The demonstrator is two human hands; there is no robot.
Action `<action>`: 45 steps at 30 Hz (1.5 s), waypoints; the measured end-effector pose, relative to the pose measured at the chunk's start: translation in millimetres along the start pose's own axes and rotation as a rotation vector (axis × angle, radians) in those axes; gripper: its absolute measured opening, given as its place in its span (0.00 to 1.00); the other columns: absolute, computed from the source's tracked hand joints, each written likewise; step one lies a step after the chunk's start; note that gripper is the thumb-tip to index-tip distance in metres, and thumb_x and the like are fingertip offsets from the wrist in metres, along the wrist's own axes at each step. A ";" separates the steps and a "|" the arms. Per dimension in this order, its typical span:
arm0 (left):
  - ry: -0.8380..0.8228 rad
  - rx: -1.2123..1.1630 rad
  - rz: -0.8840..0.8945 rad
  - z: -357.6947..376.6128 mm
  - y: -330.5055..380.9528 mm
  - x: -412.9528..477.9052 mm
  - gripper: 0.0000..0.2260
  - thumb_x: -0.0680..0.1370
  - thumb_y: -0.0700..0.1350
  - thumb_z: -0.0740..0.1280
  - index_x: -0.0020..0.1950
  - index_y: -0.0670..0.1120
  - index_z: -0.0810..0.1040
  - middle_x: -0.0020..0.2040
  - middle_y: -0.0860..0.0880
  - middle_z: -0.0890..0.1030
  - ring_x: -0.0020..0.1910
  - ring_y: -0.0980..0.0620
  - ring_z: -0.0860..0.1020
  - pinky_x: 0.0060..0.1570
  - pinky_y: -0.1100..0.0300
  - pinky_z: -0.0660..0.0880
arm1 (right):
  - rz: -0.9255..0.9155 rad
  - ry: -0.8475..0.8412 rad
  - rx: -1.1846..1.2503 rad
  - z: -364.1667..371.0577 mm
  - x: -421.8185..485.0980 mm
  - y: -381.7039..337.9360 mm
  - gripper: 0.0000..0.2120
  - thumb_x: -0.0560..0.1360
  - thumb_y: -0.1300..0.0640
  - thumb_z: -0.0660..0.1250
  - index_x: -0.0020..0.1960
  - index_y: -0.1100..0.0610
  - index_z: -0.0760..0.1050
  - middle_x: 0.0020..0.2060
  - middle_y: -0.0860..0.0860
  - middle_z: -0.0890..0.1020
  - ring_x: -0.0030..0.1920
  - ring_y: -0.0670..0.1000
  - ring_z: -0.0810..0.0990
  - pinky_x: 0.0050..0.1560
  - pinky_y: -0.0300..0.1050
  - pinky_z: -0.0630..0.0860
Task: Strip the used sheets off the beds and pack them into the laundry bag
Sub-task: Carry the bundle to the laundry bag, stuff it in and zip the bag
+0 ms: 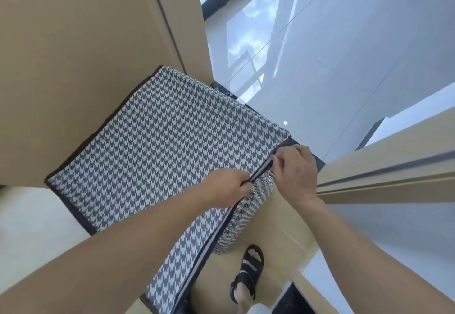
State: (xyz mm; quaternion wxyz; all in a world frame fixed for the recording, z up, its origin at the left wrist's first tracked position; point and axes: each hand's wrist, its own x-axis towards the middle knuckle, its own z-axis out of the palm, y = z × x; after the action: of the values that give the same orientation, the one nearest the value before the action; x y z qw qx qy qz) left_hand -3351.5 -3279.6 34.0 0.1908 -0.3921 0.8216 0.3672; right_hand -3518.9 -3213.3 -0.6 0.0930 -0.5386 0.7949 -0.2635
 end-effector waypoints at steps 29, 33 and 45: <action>0.183 0.095 -0.525 -120.7 -372.2 -12.3 0.33 0.80 0.58 0.62 0.77 0.40 0.57 0.74 0.40 0.67 0.69 0.40 0.69 0.67 0.45 0.71 | 1.362 0.025 0.107 116.6 -129.1 -164.2 0.19 0.82 0.46 0.58 0.67 0.57 0.65 0.59 0.58 0.78 0.53 0.62 0.78 0.53 0.56 0.76; 0.129 -0.019 -0.472 -111.7 -376.9 -5.6 0.15 0.85 0.47 0.54 0.58 0.37 0.72 0.54 0.40 0.77 0.48 0.43 0.75 0.50 0.54 0.73 | 1.478 0.096 0.119 125.0 -159.7 -171.3 0.16 0.85 0.47 0.53 0.58 0.59 0.71 0.49 0.57 0.79 0.47 0.60 0.78 0.52 0.54 0.76; 0.405 -0.157 0.002 -172.5 -268.6 -57.6 0.12 0.86 0.45 0.51 0.52 0.42 0.71 0.42 0.48 0.75 0.37 0.50 0.72 0.36 0.53 0.71 | 1.078 0.648 0.346 35.4 -116.1 -244.0 0.15 0.86 0.51 0.54 0.47 0.60 0.69 0.37 0.51 0.74 0.36 0.50 0.71 0.37 0.49 0.66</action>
State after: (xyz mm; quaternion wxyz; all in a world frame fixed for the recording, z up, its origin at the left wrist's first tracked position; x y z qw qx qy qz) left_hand -3109.6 -3494.1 60.3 -0.0096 -0.4706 0.8124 0.3442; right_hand -3259.9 -3188.0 80.4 0.0529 0.0650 0.8875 -0.4531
